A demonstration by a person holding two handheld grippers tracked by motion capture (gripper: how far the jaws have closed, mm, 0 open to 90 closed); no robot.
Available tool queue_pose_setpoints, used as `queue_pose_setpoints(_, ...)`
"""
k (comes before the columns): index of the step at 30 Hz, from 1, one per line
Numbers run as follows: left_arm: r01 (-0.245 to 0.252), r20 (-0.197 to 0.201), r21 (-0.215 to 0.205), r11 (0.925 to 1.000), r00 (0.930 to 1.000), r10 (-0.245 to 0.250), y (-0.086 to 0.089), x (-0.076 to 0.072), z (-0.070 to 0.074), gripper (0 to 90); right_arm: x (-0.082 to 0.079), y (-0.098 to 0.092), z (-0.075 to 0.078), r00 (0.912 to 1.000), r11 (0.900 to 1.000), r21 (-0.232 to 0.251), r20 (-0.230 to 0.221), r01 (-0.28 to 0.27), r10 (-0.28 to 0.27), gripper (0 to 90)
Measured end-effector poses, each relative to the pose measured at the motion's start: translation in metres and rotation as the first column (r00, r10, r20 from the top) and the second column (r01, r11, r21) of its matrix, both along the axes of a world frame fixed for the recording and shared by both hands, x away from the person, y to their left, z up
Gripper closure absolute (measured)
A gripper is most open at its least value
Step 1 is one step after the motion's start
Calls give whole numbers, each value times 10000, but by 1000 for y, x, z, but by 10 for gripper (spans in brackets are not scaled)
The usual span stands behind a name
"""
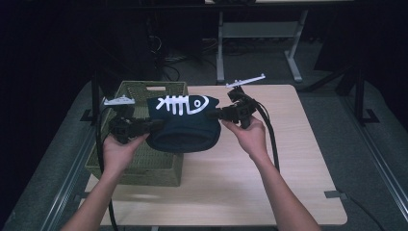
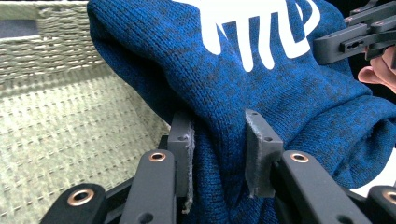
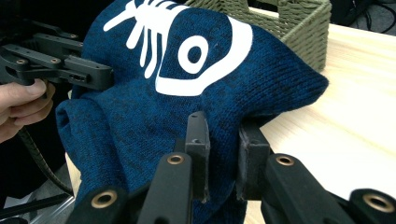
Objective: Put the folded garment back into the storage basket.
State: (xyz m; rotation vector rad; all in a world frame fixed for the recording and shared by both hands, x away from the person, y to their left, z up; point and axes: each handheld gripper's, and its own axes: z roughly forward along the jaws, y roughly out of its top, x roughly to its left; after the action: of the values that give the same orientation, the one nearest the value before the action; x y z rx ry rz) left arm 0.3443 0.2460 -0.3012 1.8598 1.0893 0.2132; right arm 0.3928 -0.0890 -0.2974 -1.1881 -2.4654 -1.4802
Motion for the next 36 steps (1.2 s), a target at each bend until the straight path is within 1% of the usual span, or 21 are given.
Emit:
queue_pose_setpoints(3,-151,-69,60,9999,9999,151,9,0,1,679,1,11,2,10000,10000,19,7,-42,42,776)
queue_pose_setpoints(6,-239,-86,85,9997,9997,239,13,0,2,679,2,16,2,10000,10000,44,4,-61,61,776)
queue_pose_setpoints(9,-369,-145,174,9992,9992,372,20,1,2,678,5,25,-1,9999,9999,116,-65,-92,92,775)
queue_pose_setpoints(12,-412,-143,233,9989,9990,416,24,1,2,677,6,29,-2,9999,9999,114,-84,-87,88,774)
queue_pose_setpoints(17,-589,-161,339,9977,9981,595,36,2,5,676,9,42,-3,9998,9995,302,-120,-123,126,770)
queue_pose_setpoints(18,-589,-161,339,9977,9981,595,36,2,5,676,9,42,-3,9998,9995,302,-120,-123,126,770)
queue_pose_setpoints(21,-717,-152,286,9970,9973,722,44,2,6,677,10,49,-3,9998,9992,346,-111,-189,193,767)
queue_pose_setpoints(23,-867,-173,266,9959,9960,871,50,1,4,677,11,57,-3,9996,9991,346,-126,-264,269,766)
queue_pose_setpoints(26,-916,-190,291,9954,9956,922,55,1,2,677,12,62,-4,9995,9989,370,-113,-275,279,765)
queue_pose_setpoints(27,-1020,-247,235,9945,9944,1025,59,1,0,677,12,66,-5,9994,9989,340,-153,-310,316,764)
queue_pose_setpoints(30,-1109,-292,218,9936,9933,1115,62,1,-1,677,14,73,-7,9992,9989,318,-174,-347,353,764)
queue_pose_setpoints(31,-1108,-295,274,9935,9933,1116,64,1,-2,676,14,75,-8,9991,9989,288,-211,-370,377,763)
queue_pose_setpoints(36,-1281,-317,305,9913,9911,1291,73,0,-3,676,15,83,-10,9987,9986,333,-264,-416,425,760)
